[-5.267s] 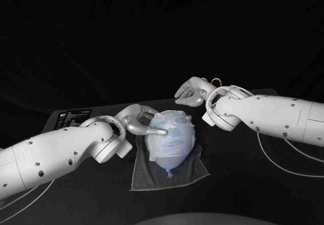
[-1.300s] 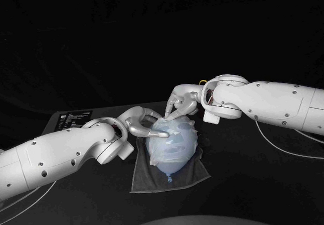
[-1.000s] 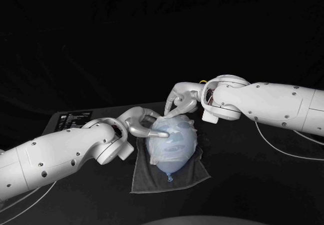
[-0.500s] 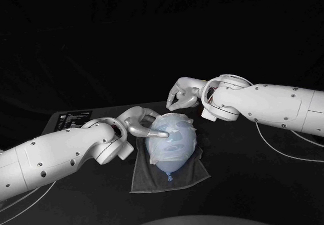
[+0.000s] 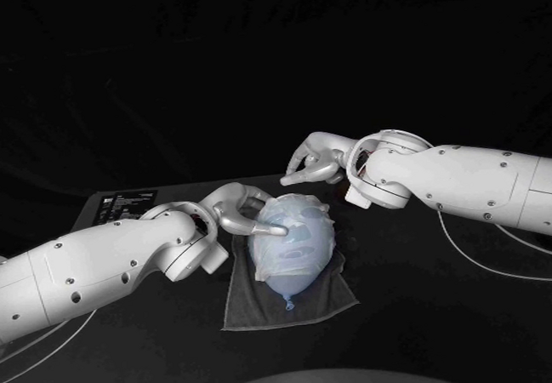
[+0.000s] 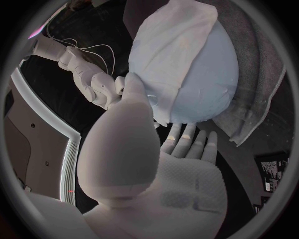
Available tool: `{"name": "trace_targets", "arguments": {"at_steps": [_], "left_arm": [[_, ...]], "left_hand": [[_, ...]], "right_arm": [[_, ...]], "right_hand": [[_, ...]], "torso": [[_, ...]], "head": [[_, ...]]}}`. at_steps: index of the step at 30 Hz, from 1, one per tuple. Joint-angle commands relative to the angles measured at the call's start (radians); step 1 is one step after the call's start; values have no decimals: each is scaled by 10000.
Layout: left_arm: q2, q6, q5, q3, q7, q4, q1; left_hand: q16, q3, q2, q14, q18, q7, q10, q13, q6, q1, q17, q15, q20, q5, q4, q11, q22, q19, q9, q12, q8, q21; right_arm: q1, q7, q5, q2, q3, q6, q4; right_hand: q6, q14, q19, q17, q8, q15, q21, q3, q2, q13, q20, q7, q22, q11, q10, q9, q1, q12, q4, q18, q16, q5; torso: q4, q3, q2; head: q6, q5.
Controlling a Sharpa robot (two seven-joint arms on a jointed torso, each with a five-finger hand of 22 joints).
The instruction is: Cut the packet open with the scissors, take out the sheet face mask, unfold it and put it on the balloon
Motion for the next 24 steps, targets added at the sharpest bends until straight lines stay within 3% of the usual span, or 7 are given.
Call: {"name": "trace_targets", "arguments": {"at_steps": [1,9,16,24], "left_arm": [[47,246,60,-39,-66,21,-34],[40,246,67,-39,-59,26,-34],[29,242,78,-39,-55,35,-34],[27,242,96,-40,-53,-22,-34]], "left_hand": [[-8,-2,21,44,94,1409,78,6,75,108,9,-10,-20,-3,0,-7,-2,14,9,40,49,29],[-7,4,24,58,103,1409,80,5,88,124,13,-14,-20,-3,0,-9,-7,4,15,48,65,26],[-7,4,24,58,103,1409,80,5,88,124,13,-14,-20,-3,0,-9,-7,4,15,48,65,26],[-5,5,26,71,109,1409,85,4,100,136,17,-17,-19,-2,1,-11,-11,-3,21,56,79,24]], "right_arm": [[-2,492,737,-2,2,808,-17],[-67,490,809,38,-16,1756,-138],[-127,455,788,105,-23,2113,-229],[-145,537,776,67,-26,2363,-162]], "right_hand": [[-152,1058,-8,2634,-201,78,48,-323,-110,2627,140,22,27,108,1041,-77,36,57,204,-55,41,35],[-196,1058,-1,2634,-599,190,57,-858,-65,2627,286,142,88,216,1041,-252,723,57,485,-43,41,35],[-67,1058,11,2634,-681,201,71,-1043,13,2627,307,142,125,224,1041,-295,1029,57,550,-44,41,35],[353,1058,20,2634,-689,149,79,-1182,254,2627,278,64,166,163,1041,-330,1489,57,596,-44,41,37]], "torso": [[7,4,1],[0,3,10],[8,1,10],[-4,-4,-4]], "head": [[20,-6],[-26,3],[-44,9],[-63,12]]}}
